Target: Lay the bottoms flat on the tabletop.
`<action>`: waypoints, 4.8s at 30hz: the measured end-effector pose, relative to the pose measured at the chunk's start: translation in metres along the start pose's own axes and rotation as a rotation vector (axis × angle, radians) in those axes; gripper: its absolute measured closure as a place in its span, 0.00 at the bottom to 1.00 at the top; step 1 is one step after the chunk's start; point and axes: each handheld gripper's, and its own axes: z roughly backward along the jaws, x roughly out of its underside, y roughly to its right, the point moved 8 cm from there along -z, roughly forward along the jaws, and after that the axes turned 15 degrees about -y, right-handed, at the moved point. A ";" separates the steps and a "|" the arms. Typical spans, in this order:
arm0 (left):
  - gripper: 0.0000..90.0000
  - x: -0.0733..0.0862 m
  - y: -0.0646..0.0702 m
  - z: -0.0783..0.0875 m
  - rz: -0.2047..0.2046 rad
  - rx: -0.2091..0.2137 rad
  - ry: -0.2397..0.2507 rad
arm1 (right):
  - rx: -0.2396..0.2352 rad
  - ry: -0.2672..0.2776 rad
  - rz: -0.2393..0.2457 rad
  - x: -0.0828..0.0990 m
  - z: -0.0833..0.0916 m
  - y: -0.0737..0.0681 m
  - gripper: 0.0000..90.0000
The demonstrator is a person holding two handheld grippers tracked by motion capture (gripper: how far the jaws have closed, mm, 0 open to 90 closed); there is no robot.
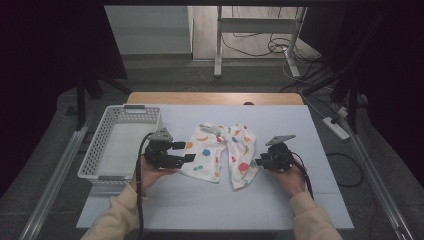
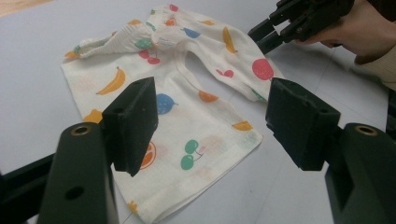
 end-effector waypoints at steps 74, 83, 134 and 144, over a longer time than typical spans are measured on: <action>0.36 -0.001 -0.002 0.004 0.011 -0.015 0.013 | 0.053 0.152 -0.100 0.066 0.059 -0.020 0.57; 0.36 -0.001 0.000 0.002 0.000 -0.017 0.003 | -0.014 0.172 0.048 0.041 0.050 -0.059 0.55; 0.36 0.001 -0.005 0.009 0.016 -0.033 0.027 | -0.075 -0.036 0.249 0.046 0.018 -0.121 0.94; 0.36 0.000 -0.004 0.009 0.011 -0.036 0.027 | -0.058 0.033 0.208 0.040 0.025 -0.115 0.67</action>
